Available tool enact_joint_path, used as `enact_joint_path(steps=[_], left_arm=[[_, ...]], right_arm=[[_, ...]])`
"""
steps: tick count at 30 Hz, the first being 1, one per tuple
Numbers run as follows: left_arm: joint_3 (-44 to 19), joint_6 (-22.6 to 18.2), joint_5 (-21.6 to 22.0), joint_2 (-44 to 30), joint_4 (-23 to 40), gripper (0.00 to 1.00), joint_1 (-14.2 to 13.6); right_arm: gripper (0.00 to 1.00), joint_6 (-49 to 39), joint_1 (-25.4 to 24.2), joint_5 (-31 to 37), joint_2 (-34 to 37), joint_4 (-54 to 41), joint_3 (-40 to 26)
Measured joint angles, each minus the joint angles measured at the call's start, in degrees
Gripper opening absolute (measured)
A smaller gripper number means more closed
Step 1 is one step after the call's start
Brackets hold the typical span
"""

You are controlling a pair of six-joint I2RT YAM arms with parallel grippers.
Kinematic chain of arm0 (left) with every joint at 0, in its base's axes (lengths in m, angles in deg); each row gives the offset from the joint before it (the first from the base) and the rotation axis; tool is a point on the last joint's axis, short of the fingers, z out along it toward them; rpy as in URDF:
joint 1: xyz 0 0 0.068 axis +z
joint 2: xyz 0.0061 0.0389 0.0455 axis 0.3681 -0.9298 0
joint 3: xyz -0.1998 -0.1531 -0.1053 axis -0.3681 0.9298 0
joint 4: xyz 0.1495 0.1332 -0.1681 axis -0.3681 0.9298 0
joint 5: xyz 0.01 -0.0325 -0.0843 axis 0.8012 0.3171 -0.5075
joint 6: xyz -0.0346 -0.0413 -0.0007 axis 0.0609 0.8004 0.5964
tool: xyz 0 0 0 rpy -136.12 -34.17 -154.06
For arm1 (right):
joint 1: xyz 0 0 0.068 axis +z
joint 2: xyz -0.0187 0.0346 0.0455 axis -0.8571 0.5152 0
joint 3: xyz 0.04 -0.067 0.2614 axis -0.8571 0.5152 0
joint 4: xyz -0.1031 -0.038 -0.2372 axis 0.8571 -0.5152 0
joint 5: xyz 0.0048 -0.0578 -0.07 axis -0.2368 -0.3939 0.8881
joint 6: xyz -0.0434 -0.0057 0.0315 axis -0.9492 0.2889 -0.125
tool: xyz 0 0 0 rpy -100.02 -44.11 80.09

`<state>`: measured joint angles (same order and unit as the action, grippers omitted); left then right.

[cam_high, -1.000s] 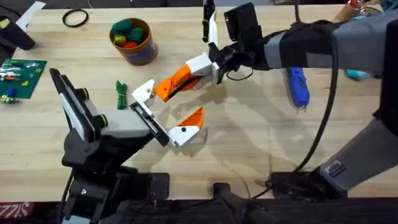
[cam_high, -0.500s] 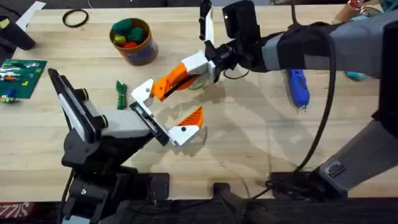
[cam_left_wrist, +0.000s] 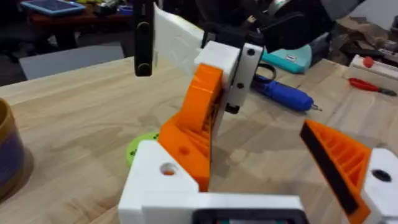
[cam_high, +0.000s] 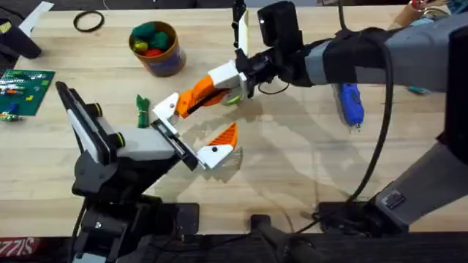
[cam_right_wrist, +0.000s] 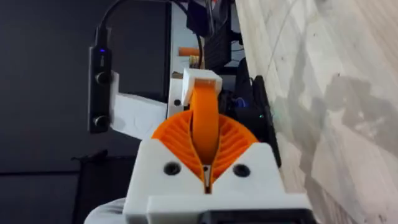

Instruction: Pick up the gripper from the table and insert it into the empty holder that is missing its gripper. Then pick up a screw, insert it into the mounting hole, and use the screwdriver to tighten it. Finally, clean up the table by picking up the vegetable and placing it into the bucket.

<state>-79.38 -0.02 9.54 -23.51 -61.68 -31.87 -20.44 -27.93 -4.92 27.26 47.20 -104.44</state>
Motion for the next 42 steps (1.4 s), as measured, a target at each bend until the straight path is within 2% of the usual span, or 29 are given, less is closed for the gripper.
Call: enact_joint_path(steps=[13, 17, 42], left_arm=[[0.0, 1.19, 2.33, 0.0, 0.17, 0.983, 1.13], [-0.07, -0.04, 2.77, 0.0, 0.3, 0.983, 1.5], [-0.89, 0.04, -1.62, 0.0, 2.51, 0.983, 2.4]], right_arm=[[0.014, 1.16, 1.87, 3.44, 0.0, 2.46, -0.02], [0.014, 2.69, 2.2, 3.85, 0.0, 6.28, -0.02], [0.014, 3.61, 2.2, 4.14, 0.0, 4.43, 0.0]])
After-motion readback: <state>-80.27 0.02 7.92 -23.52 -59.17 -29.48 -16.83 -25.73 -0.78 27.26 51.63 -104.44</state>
